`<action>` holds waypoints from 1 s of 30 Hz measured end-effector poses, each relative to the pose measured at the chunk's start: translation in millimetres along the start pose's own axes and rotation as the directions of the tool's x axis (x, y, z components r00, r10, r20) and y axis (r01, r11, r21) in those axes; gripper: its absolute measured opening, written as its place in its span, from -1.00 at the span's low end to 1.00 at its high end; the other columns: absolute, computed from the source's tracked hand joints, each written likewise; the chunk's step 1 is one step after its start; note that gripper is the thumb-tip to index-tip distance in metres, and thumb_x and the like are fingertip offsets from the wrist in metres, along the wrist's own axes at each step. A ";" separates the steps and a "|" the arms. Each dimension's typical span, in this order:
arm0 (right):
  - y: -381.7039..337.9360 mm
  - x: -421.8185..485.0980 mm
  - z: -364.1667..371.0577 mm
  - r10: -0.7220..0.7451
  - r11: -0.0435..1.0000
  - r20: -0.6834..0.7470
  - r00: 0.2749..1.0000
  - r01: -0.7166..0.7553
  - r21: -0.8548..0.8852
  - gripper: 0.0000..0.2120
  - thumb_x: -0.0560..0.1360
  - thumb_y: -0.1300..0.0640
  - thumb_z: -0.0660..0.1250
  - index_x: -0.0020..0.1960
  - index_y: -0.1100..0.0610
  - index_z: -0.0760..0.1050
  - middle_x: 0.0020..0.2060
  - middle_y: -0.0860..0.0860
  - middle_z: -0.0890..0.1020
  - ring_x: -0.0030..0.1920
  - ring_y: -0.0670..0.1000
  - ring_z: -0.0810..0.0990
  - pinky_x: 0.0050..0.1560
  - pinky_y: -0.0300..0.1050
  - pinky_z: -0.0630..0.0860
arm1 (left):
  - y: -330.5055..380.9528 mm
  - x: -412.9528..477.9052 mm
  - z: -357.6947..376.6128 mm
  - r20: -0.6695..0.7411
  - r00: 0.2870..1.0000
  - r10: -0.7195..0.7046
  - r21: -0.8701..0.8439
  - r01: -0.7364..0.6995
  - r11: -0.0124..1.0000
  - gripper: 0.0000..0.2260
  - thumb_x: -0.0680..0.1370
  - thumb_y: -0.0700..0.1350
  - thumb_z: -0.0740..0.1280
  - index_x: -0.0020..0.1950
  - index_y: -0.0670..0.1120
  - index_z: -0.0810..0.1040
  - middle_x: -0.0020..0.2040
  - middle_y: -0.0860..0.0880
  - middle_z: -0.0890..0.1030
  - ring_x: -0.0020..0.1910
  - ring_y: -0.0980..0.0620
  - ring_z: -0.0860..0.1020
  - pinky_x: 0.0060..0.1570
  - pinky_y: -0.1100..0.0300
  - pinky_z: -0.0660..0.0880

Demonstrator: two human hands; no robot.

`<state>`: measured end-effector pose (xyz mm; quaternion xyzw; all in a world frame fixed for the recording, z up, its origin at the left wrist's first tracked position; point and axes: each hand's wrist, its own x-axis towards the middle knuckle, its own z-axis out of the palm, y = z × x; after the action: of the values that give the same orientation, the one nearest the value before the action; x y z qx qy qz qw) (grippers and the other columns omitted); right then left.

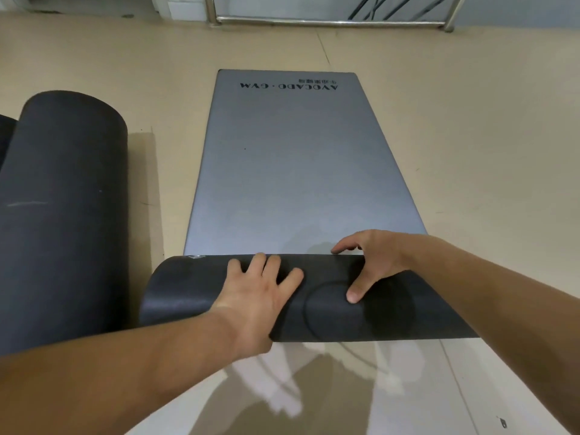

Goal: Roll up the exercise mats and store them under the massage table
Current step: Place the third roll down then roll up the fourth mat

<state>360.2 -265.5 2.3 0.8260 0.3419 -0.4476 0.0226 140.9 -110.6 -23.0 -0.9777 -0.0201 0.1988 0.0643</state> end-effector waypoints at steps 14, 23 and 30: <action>-18.1 -23.0 8.1 0.035 0.991 0.028 0.999 -0.032 -0.129 -0.04 0.04 -0.34 0.69 0.32 -0.42 0.27 0.18 -0.21 0.52 0.16 0.02 0.57 0.26 0.12 0.57 | -41.9 17.6 -29.1 0.109 0.989 0.104 -0.429 -0.048 0.902 -0.19 0.23 0.14 0.58 0.34 0.33 0.19 0.15 0.16 0.44 -0.08 0.04 0.58 -0.05 0.02 0.61; -28.3 -36.8 -5.7 0.054 0.998 0.212 0.976 -0.049 -0.029 -0.15 0.03 -0.29 0.75 0.24 -0.44 0.46 0.27 -0.19 0.54 0.22 0.06 0.61 0.32 0.17 0.57 | -65.8 19.9 -57.1 0.380 0.892 0.245 -0.645 0.065 0.761 -0.27 0.31 -0.04 0.68 0.28 0.37 0.35 0.17 0.15 0.59 -0.01 0.09 0.67 0.06 0.05 0.66; -60.0 -73.0 2.3 -0.090 0.918 -0.399 0.913 -0.079 -0.388 -0.25 0.44 -0.29 0.51 0.50 -0.21 0.22 0.29 -0.05 0.48 0.25 0.11 0.53 0.17 0.06 0.53 | -94.8 68.6 -72.6 0.341 0.919 0.197 -0.696 0.106 0.710 -0.26 0.32 -0.02 0.70 0.37 0.36 0.45 0.24 0.15 0.59 0.13 0.03 0.62 0.09 0.08 0.59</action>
<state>296.8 -260.1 72.1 0.8783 0.4248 -0.1866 0.1155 231.1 -20.7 29.5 -0.8683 -0.0818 0.3683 -0.3222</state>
